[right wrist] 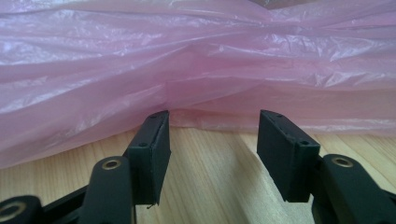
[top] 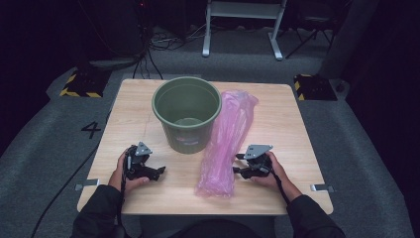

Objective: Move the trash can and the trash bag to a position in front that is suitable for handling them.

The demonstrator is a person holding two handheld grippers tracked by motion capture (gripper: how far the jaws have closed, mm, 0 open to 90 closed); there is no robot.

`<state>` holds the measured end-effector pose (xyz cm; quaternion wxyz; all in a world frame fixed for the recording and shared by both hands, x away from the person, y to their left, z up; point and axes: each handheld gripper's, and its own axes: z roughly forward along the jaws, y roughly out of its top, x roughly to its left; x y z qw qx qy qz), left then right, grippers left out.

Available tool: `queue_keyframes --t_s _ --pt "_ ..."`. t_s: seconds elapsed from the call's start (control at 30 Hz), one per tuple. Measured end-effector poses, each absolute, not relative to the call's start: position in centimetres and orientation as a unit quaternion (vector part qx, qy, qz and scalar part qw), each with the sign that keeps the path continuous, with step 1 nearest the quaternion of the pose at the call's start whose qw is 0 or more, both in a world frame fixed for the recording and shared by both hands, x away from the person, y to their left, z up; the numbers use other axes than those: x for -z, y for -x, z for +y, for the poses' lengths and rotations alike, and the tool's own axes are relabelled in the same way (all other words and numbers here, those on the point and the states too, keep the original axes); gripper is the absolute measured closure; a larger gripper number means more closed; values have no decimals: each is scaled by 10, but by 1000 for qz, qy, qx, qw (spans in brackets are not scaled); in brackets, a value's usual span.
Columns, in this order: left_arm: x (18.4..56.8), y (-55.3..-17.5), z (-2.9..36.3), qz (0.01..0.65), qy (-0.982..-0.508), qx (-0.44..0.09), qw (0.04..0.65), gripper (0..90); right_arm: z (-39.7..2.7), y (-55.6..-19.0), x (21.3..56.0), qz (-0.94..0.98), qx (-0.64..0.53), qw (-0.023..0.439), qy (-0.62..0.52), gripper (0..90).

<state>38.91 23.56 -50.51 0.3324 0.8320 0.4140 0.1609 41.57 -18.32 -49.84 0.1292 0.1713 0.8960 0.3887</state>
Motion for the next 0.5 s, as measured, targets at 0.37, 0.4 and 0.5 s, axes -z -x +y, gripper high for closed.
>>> queue_keyframes --t_s 0.37,0.4,0.5 --pt "505 -389 235 416 -831 -163 330 4 -170 -410 501 890 -397 121 -188 336" --pt "505 -389 234 417 -831 -165 329 4 -168 -409 502 889 -396 125 -191 322" --pt "505 -389 234 418 -831 -165 329 4 -162 -406 501 891 -391 127 -193 281"
